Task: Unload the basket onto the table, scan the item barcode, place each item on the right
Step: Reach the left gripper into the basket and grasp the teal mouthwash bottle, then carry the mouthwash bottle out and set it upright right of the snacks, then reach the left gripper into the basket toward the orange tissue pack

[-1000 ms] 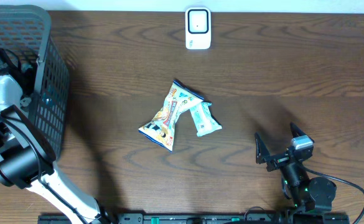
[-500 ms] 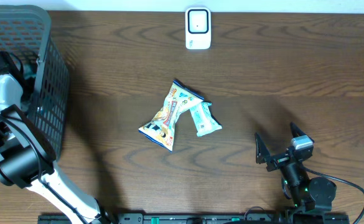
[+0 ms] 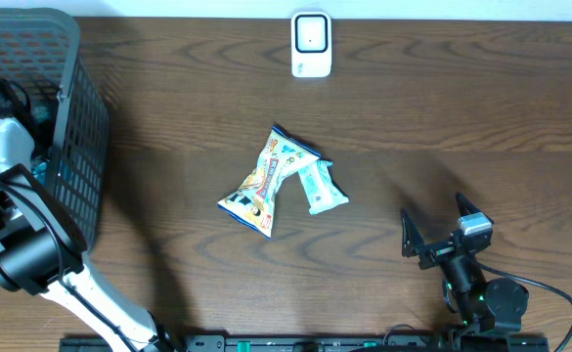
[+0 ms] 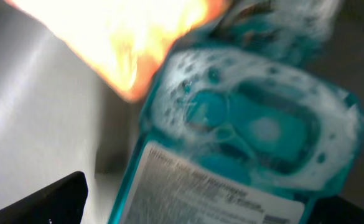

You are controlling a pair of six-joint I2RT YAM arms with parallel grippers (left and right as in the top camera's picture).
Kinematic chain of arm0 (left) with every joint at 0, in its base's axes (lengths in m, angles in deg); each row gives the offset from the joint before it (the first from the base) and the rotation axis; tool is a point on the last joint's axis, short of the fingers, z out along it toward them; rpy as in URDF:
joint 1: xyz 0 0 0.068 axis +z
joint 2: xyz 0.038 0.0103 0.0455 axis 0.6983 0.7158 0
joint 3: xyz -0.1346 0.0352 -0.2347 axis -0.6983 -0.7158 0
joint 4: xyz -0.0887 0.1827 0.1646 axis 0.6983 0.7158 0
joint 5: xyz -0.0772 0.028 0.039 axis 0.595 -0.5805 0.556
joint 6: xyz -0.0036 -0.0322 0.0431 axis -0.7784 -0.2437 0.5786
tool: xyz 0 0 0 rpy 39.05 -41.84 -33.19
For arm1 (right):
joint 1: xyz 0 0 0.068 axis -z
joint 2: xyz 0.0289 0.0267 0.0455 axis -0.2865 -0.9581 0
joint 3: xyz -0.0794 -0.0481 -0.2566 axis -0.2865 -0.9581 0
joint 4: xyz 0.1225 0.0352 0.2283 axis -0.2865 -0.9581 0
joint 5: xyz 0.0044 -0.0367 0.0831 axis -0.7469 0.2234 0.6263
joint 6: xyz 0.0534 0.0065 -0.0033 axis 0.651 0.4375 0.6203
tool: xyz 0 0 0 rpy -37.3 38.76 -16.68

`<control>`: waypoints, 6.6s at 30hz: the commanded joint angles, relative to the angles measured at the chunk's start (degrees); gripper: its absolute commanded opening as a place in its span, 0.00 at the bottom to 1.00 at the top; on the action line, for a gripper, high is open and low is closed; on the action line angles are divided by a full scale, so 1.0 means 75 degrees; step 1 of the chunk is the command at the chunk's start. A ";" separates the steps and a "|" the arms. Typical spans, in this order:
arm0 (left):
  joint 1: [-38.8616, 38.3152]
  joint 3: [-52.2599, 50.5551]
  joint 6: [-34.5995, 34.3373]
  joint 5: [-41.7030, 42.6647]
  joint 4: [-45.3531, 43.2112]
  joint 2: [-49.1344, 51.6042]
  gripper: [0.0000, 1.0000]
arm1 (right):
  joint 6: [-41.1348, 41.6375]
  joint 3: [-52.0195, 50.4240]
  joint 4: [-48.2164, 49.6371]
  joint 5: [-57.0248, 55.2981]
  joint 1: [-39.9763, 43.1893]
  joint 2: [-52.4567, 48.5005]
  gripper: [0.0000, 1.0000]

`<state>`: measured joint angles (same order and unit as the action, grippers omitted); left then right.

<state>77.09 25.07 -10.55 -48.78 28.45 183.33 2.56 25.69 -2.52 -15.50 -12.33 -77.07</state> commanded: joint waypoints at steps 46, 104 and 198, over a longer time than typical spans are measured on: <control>0.0099 -0.0079 0.0003 -0.0280 0.0603 -0.2285 0.43 | -0.0058 -0.0009 -0.0035 -0.0038 -0.0038 0.0006 0.99; -0.8446 -0.0189 -0.3471 0.3899 -0.0341 -0.2253 0.42 | -0.0061 -0.0009 -0.0035 -0.0038 -0.0038 0.0006 0.99; 0.0758 0.0020 -0.8166 -0.0557 0.0023 -0.0510 0.98 | -0.0061 -0.0009 -0.0035 -0.0038 -0.0038 0.0006 0.99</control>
<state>83.45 24.72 -68.78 -53.48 29.46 176.38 2.56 25.67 -2.52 -15.50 -12.33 -77.09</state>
